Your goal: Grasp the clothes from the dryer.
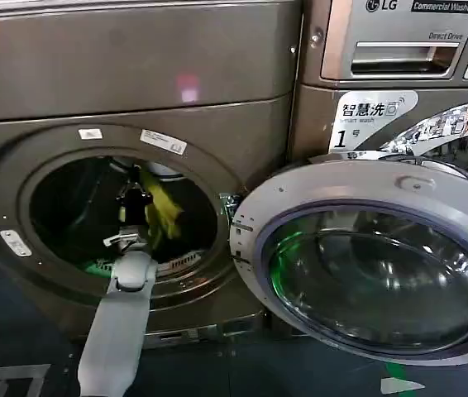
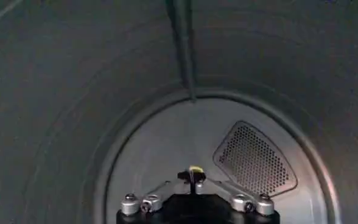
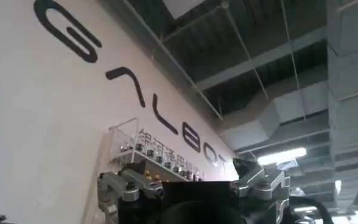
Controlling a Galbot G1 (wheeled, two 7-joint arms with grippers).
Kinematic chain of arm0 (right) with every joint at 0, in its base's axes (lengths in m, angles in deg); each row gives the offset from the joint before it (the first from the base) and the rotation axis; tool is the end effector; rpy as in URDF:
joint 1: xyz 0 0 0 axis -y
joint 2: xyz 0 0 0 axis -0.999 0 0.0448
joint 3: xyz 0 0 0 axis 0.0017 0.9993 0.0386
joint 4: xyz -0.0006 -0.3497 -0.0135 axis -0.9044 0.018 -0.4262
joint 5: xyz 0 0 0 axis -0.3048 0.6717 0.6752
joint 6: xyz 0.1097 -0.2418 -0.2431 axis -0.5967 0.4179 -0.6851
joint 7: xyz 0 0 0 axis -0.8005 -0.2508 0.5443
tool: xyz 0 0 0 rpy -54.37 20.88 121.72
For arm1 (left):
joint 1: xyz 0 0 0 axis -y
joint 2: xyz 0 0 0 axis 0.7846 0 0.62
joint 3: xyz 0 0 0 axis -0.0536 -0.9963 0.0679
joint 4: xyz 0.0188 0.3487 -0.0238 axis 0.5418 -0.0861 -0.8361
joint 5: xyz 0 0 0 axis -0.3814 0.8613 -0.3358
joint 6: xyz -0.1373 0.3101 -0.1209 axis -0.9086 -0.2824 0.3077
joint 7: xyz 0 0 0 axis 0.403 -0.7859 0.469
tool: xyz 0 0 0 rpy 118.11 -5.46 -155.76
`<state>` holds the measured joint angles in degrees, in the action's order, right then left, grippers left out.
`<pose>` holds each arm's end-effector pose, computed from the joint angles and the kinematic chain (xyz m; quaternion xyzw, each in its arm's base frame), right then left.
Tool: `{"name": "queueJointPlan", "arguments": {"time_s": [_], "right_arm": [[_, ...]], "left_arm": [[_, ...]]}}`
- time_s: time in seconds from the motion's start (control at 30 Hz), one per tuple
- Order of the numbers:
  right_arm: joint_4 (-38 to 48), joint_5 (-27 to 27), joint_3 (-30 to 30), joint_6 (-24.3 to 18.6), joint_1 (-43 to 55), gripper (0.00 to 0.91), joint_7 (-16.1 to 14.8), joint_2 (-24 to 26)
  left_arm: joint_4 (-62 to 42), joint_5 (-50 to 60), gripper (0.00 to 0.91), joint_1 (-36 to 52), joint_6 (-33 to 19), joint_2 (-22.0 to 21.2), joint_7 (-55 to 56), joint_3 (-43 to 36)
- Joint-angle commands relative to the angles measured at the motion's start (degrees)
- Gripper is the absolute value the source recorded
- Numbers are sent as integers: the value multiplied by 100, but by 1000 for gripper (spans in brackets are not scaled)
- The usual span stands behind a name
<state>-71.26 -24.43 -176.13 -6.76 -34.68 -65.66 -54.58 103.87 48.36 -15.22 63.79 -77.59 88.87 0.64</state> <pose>-0.1006 -0.3469 0.0825 0.4267 0.8306 -0.1691 0.3152 0.4940 0.0307 -0.2826 -0.0792 0.9696 0.0898 0.2135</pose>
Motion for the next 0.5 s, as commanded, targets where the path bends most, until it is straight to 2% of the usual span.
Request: {"name": "queueJointPlan", "arguments": {"time_s": [0.03,0.5], "right_arm": [[-17,15,-15,29,-8,907,-22,-7],[-42,13,-108,34,-59,907,-85,-17]], "left_arm": [[75,-93,0,-54,251,32,-248,10],[27,-203,0,45,525,46,-616,14]]}}
